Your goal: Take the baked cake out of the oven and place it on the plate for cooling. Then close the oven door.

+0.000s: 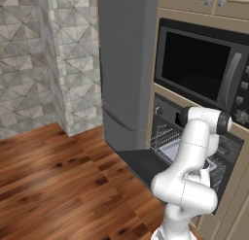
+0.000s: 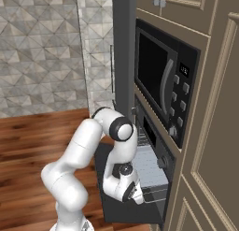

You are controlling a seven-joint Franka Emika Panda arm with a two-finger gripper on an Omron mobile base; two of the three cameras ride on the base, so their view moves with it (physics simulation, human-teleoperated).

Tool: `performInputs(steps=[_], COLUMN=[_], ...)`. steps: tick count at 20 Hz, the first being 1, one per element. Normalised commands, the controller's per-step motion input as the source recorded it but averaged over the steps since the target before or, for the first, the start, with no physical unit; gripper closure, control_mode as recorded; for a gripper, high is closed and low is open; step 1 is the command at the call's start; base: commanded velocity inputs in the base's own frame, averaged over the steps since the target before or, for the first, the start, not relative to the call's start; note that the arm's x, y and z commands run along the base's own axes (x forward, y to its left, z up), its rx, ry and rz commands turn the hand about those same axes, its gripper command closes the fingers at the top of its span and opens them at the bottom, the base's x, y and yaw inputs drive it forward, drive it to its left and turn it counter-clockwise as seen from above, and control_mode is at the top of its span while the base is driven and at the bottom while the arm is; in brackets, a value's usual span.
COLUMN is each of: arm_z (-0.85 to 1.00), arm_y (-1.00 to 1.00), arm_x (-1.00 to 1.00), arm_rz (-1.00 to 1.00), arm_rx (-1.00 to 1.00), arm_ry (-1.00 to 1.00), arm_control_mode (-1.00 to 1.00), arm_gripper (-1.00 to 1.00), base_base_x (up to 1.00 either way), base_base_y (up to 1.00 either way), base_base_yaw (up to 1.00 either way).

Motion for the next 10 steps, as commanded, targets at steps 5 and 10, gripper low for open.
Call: performInputs(steps=[5,10], arm_z=[-0.28,-0.26], arm_y=[0.0,0.0], arm_x=[0.04,0.0], arm_rz=[0.0,0.0], arm_rx=[0.0,0.0], arm_ry=[-0.01,0.0], arm_control_mode=[-1.0,-1.0], arm_gripper=[-1.0,-1.0], base_base_x=[0.0,0.0], base_base_y=[0.0,0.0], base_base_yaw=[0.0,0.0])
